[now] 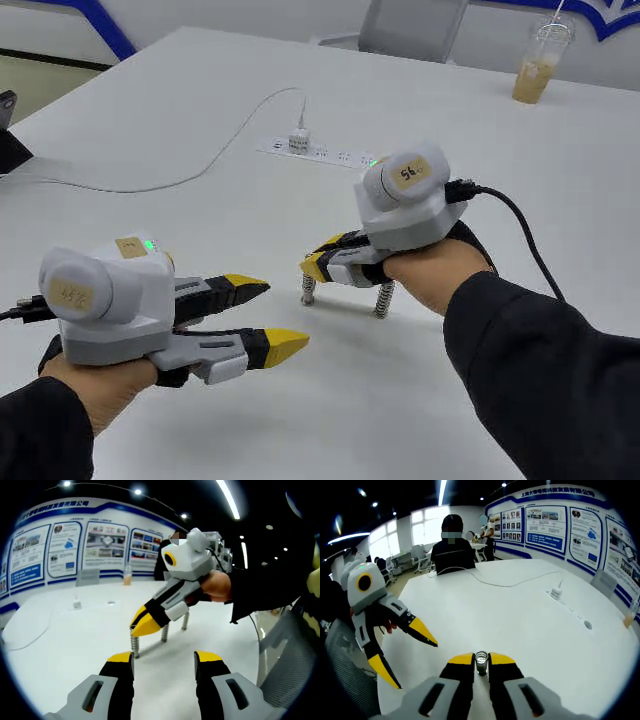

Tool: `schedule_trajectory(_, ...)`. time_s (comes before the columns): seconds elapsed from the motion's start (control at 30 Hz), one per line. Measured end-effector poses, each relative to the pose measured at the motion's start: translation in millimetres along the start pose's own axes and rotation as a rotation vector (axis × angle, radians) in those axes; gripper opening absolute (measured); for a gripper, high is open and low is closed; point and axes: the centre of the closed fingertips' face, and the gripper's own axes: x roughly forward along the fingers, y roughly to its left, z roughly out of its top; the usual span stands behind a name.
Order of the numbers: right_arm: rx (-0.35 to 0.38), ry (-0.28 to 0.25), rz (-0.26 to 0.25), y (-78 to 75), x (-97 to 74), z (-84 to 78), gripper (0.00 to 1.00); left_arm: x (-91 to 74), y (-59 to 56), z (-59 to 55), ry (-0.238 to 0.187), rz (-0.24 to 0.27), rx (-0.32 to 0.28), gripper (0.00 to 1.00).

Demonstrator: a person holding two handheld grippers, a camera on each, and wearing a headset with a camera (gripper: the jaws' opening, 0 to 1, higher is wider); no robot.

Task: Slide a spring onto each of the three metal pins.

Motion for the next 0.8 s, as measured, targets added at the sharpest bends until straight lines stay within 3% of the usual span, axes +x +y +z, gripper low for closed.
schedule_trajectory(0.4, 0.000, 0.033, -0.004, -1.9, 10.8, -15.4, 0.12, -0.3, 1.4, 0.3, -0.002, 0.005, -0.004, 0.50)
schedule_trajectory(0.8, 0.005, 0.027, -0.008, -0.1, 4.1, -16.3, 0.15, -0.1, 0.9, -0.5, 0.003, 0.006, -0.006, 0.51)
